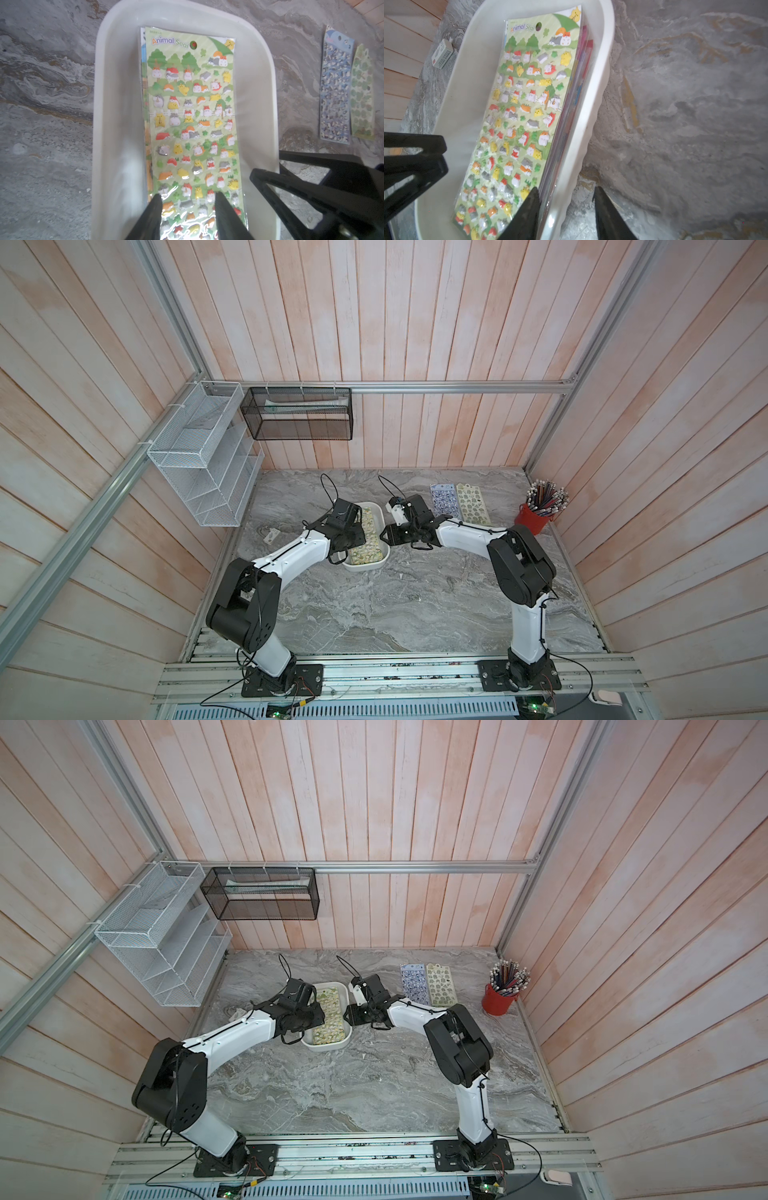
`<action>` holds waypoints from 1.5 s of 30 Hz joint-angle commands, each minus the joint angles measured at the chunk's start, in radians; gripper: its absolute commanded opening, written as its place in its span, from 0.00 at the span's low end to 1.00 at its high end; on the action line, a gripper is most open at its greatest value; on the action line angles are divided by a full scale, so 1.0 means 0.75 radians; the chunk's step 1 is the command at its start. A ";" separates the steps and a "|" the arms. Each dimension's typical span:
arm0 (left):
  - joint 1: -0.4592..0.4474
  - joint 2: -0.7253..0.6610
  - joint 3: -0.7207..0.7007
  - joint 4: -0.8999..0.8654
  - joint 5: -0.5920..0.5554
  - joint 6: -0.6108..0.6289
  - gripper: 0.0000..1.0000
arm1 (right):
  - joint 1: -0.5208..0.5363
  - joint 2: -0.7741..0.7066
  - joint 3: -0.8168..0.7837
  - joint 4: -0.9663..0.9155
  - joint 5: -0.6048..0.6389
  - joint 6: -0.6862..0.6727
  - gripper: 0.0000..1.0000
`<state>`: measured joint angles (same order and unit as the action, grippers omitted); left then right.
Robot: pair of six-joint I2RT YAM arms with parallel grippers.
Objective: Take the stickers out of the storage box
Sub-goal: Pick up the storage box at the center of the board.
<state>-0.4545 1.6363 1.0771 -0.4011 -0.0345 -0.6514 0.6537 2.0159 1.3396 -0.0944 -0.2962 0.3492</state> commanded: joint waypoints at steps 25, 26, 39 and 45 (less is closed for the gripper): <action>0.008 0.141 0.029 0.077 -0.022 -0.027 0.45 | 0.004 0.055 -0.011 -0.017 -0.012 0.010 0.40; 0.007 0.131 0.020 0.093 -0.014 -0.029 0.44 | 0.006 0.054 -0.012 -0.017 -0.012 0.009 0.39; 0.009 -0.025 -0.071 0.246 0.066 -0.027 0.33 | 0.006 0.065 -0.009 -0.019 -0.012 0.015 0.37; 0.010 -0.019 -0.070 0.264 0.090 -0.028 0.25 | 0.006 0.067 -0.008 -0.025 -0.014 0.015 0.36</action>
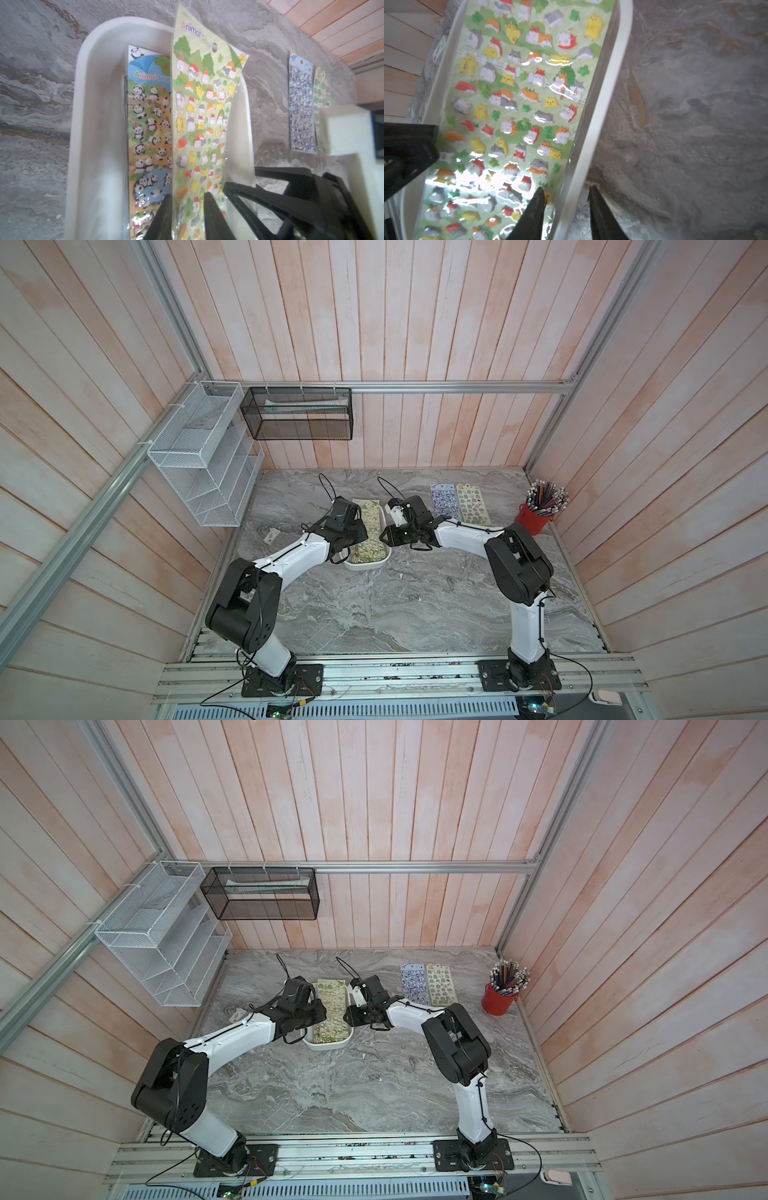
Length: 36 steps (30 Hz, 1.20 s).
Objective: Take the stickers out of the storage box
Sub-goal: Pick up the storage box at the center of the board.
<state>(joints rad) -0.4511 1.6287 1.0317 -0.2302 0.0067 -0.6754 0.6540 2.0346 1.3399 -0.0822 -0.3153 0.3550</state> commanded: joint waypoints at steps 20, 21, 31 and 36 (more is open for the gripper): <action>0.050 -0.105 0.015 -0.050 0.038 0.023 0.00 | 0.006 0.010 -0.005 -0.067 0.025 0.009 0.30; 0.060 -0.132 0.021 -0.060 0.040 0.030 0.00 | 0.005 0.008 -0.002 -0.070 0.031 0.010 0.28; 0.132 -0.337 0.054 -0.174 0.059 0.098 0.00 | 0.007 -0.014 0.030 -0.144 0.075 0.020 0.08; 0.182 -0.380 0.056 -0.186 0.127 0.117 0.00 | 0.010 -0.080 0.012 -0.189 0.103 0.021 0.02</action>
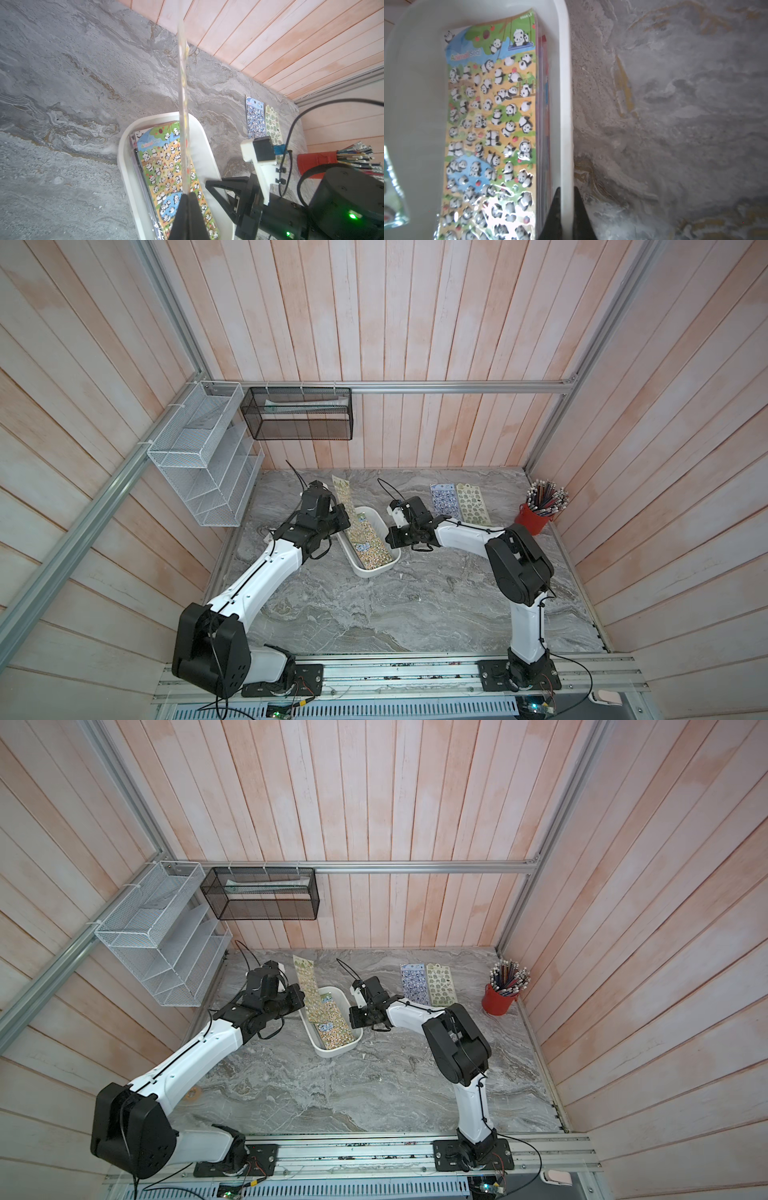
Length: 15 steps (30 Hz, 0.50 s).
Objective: Take the stickers out of the storage box
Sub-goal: Pick up the storage box at the center of the board.
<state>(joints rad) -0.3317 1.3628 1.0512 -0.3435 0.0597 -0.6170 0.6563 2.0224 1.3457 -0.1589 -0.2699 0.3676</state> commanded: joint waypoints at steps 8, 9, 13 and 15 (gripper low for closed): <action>0.062 0.005 0.059 0.102 0.269 0.092 0.00 | -0.005 -0.305 -0.164 -0.142 0.101 -0.009 0.00; 0.065 0.019 0.074 0.123 0.298 0.102 0.00 | -0.012 -0.342 -0.191 -0.153 0.104 -0.008 0.00; 0.074 0.100 0.152 0.187 0.353 0.132 0.00 | -0.058 -0.504 -0.321 -0.193 0.125 0.004 0.00; 0.086 0.156 0.188 0.219 0.365 0.135 0.00 | -0.096 -0.591 -0.385 -0.209 0.125 0.011 0.00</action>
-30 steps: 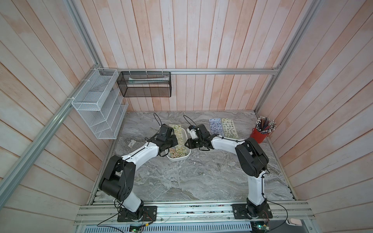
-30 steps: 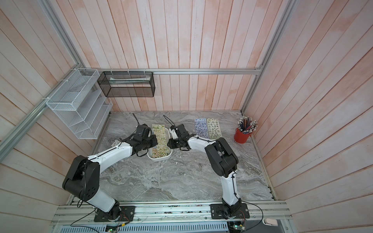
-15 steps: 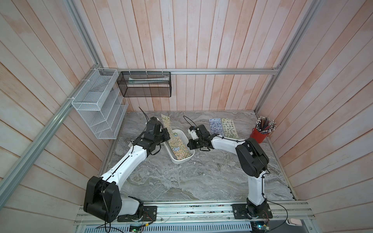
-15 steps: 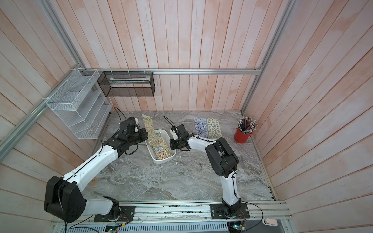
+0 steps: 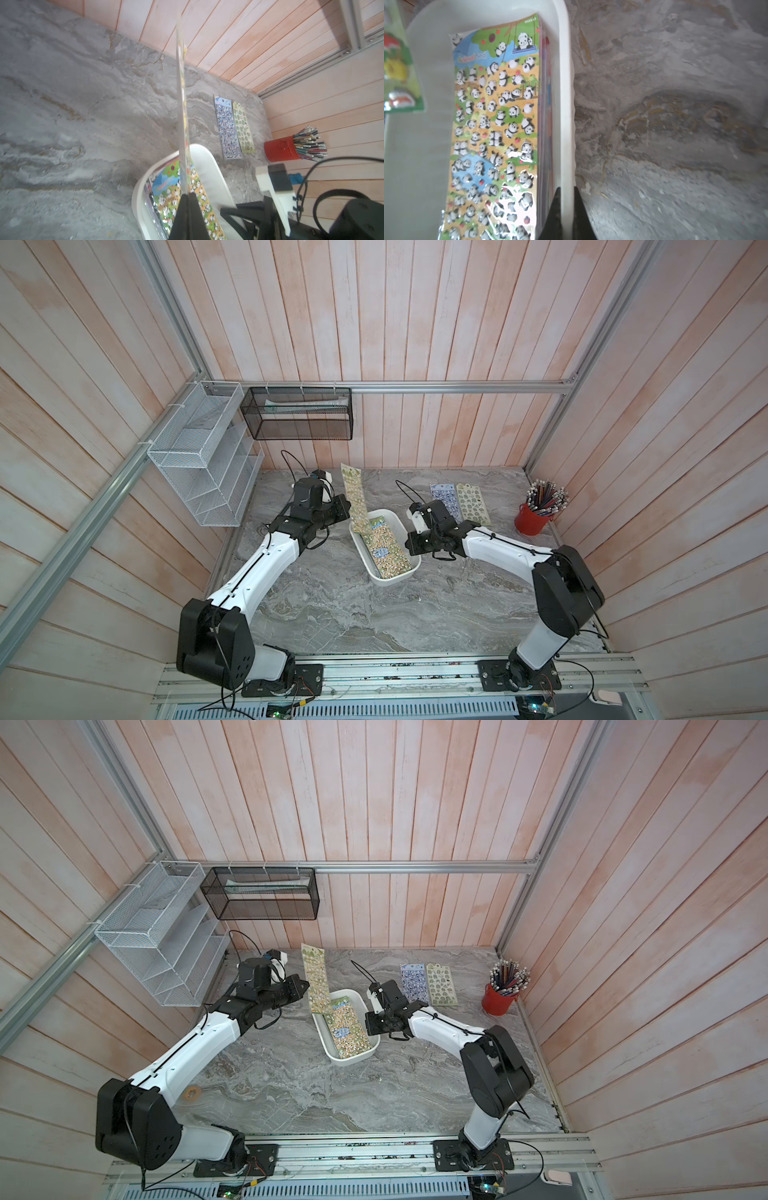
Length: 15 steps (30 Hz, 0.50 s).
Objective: Take the stickers out of the storage box
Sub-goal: Pick up the storage box at the center of the board.
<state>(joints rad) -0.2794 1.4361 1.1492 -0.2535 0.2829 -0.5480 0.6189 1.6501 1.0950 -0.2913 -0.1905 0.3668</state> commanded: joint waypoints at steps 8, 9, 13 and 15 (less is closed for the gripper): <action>0.064 0.358 0.261 0.216 0.198 0.013 0.00 | -0.270 -0.427 -0.225 -0.159 0.000 0.011 0.00; 0.063 0.405 0.285 0.231 0.228 0.006 0.00 | -0.310 -0.464 -0.242 -0.173 -0.013 0.009 0.00; 0.050 0.596 0.349 0.306 0.367 -0.068 0.00 | -0.476 -0.572 -0.276 -0.238 -0.081 -0.013 0.00; 0.006 0.675 0.371 0.317 0.370 -0.079 0.00 | -0.559 -0.625 -0.291 -0.246 -0.108 -0.012 0.00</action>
<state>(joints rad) -0.2401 1.8786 1.4052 -0.0578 0.4900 -0.5774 0.2565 1.2320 0.8864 -0.4507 -0.2150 0.3630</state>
